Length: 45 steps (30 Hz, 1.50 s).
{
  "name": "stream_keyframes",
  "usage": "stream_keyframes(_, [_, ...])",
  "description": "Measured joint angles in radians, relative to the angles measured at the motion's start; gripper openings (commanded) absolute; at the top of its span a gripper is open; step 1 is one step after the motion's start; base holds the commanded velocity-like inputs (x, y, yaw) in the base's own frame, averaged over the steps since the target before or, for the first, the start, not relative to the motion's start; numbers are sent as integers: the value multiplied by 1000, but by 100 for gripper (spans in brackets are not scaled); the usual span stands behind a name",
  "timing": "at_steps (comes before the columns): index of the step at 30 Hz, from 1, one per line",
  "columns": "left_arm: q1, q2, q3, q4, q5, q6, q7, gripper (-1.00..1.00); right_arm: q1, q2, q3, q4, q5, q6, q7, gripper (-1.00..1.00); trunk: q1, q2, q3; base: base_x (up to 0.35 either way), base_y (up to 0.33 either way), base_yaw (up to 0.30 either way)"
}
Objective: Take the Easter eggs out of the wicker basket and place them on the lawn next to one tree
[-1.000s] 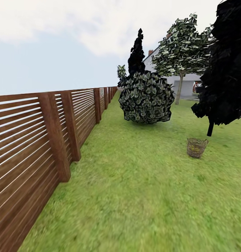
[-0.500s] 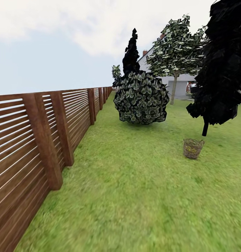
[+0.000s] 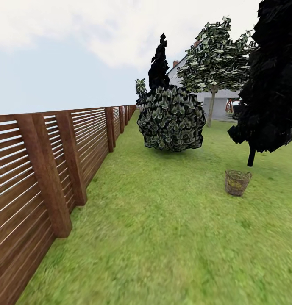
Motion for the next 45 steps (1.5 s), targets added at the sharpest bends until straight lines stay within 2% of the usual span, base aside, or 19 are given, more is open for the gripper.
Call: stream_keyframes(45, [0,0,0,0,1,0,0,100,0,-2,0,0,0,2,0,100,0,0,1,284,0,-65])
